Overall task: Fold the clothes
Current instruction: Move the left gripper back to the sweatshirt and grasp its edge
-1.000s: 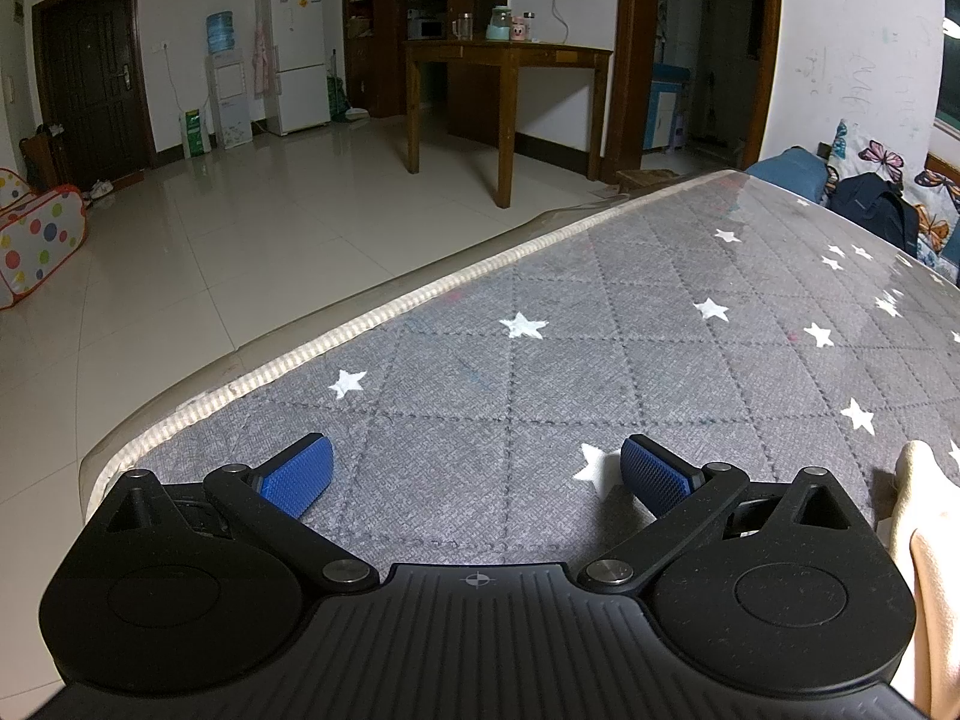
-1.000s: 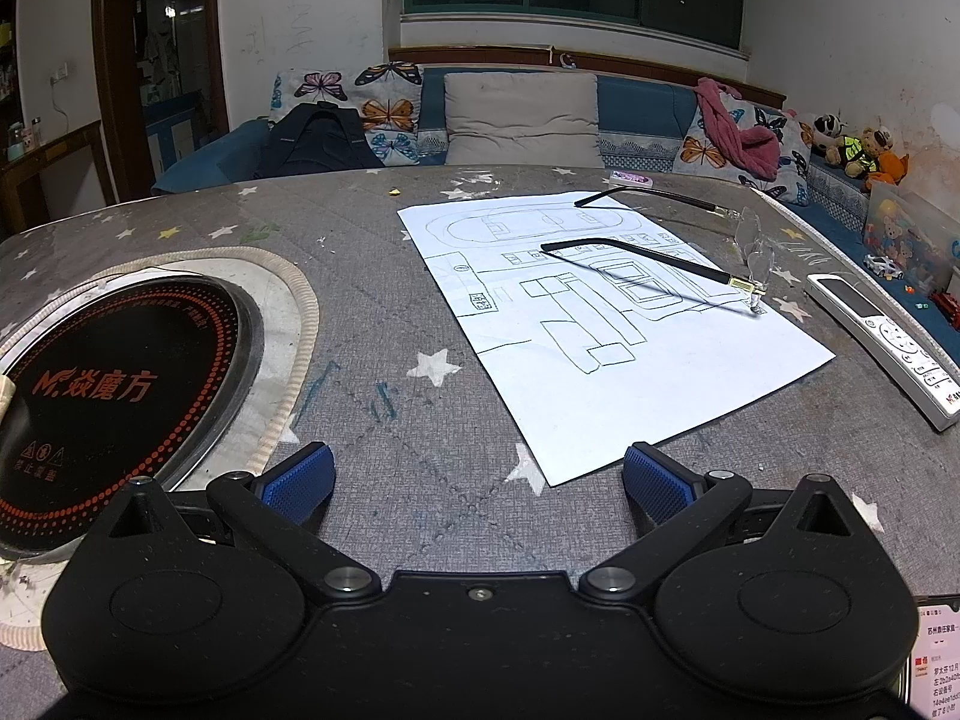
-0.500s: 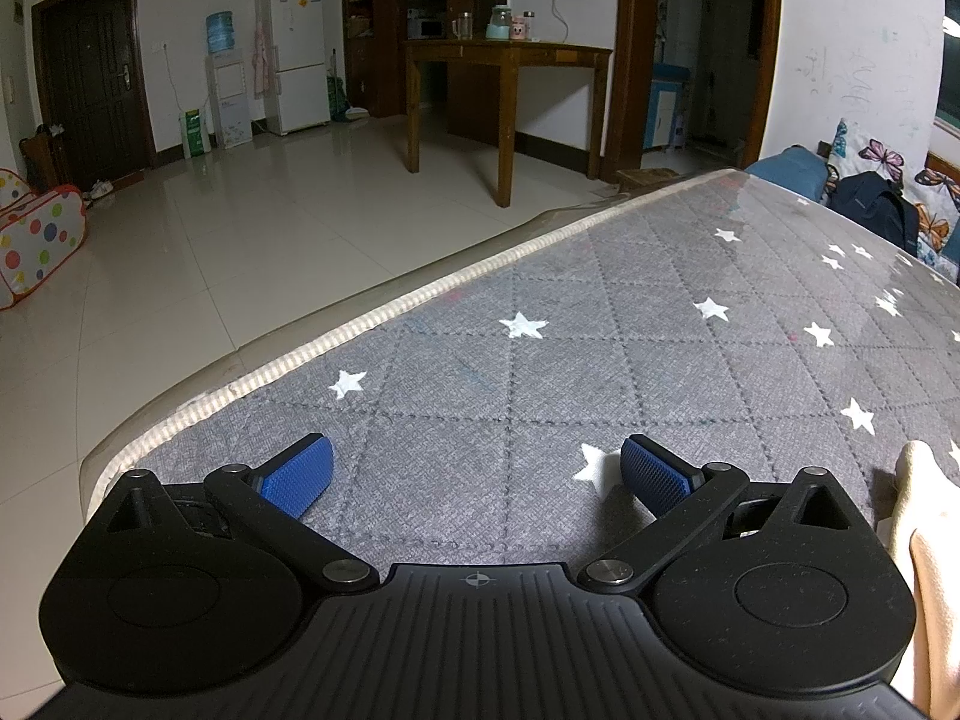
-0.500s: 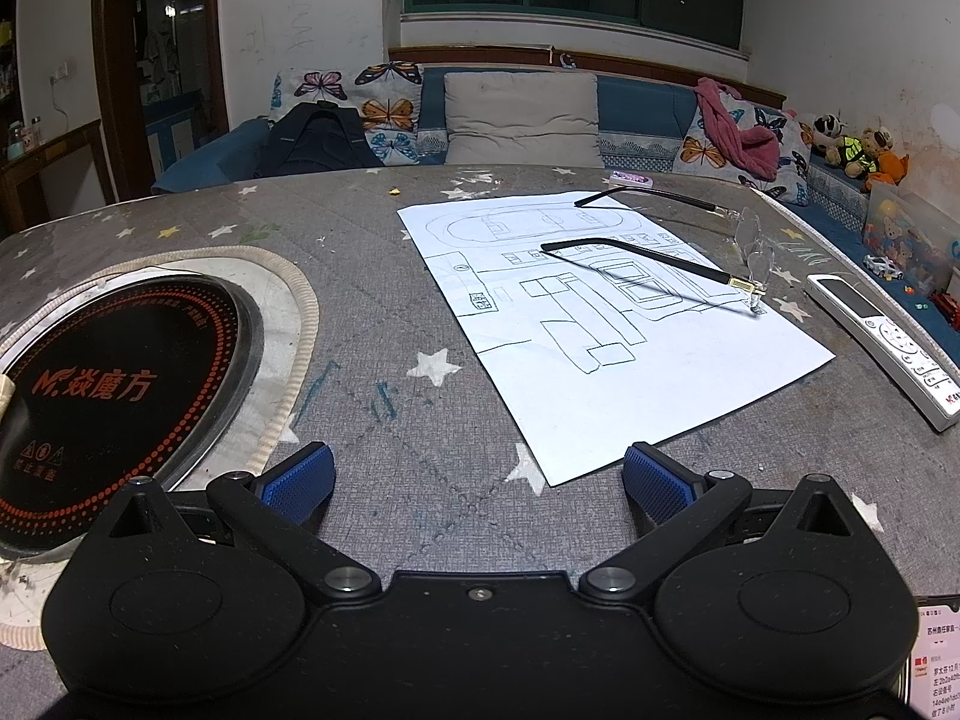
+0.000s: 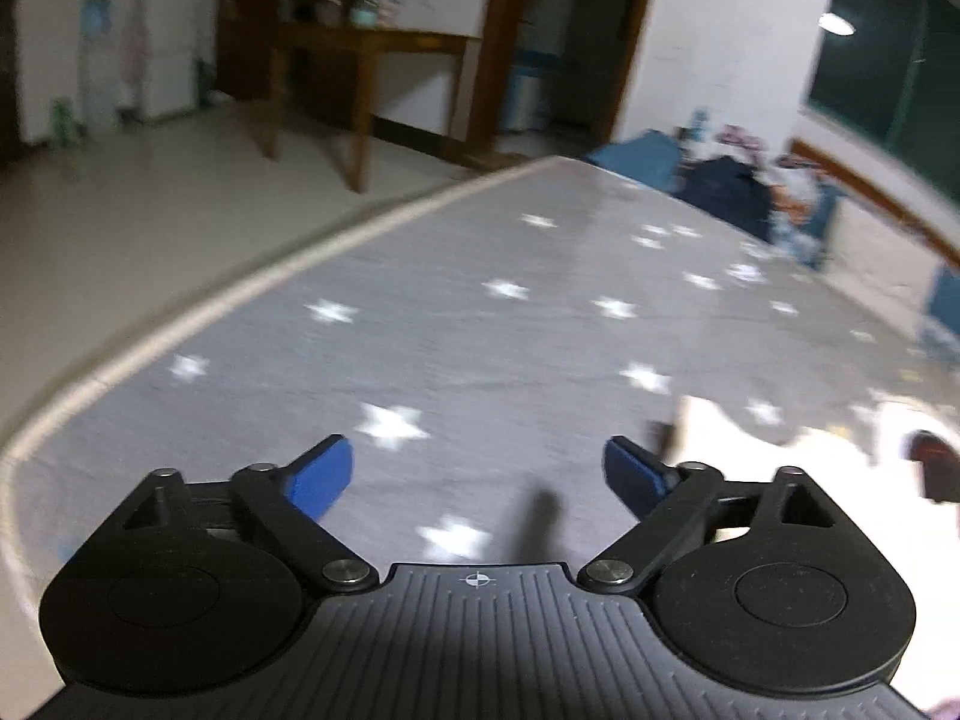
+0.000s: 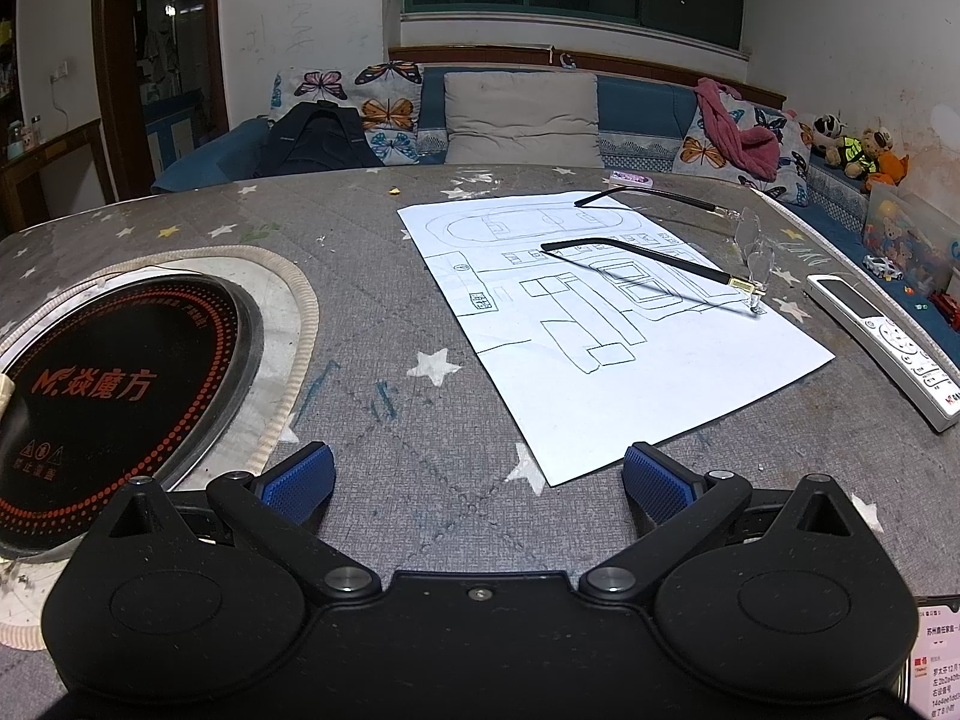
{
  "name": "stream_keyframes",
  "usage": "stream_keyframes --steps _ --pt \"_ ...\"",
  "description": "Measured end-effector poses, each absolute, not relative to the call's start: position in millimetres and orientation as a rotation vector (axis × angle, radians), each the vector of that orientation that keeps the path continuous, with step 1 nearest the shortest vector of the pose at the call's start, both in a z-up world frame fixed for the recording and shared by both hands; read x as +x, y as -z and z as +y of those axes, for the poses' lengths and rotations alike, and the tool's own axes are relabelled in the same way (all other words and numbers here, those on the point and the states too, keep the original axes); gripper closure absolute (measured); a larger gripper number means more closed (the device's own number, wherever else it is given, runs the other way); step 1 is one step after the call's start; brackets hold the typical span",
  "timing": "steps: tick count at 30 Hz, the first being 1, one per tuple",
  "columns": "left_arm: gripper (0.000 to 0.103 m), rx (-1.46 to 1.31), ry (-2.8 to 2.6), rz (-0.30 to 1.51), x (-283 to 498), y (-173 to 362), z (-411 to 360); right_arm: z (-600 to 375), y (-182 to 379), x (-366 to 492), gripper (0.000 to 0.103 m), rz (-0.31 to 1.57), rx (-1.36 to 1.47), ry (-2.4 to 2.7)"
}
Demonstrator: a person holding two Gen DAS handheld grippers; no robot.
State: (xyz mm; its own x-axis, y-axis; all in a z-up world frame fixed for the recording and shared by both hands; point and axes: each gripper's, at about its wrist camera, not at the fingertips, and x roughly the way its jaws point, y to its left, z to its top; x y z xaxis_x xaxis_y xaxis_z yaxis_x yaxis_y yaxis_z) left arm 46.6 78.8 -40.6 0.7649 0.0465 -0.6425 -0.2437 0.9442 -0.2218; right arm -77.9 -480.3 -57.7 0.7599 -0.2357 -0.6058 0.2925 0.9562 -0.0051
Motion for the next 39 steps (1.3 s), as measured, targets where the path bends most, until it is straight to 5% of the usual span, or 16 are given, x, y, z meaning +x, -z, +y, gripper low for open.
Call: stream_keyframes --steps 19,33,39 --pt "0.028 -0.392 0.043 0.712 56.6 57.7 57.0 -480.0 57.7 -77.9 0.0 0.647 0.091 0.289" --pt "0.087 -0.523 0.129 0.708 61.3 69.6 57.4 -480.1 57.5 -78.2 0.0 0.647 0.092 0.289" --pt "0.09 -0.512 0.115 0.676 56.9 65.7 54.0 -479.6 57.4 -78.3 0.0 0.647 0.088 0.29"
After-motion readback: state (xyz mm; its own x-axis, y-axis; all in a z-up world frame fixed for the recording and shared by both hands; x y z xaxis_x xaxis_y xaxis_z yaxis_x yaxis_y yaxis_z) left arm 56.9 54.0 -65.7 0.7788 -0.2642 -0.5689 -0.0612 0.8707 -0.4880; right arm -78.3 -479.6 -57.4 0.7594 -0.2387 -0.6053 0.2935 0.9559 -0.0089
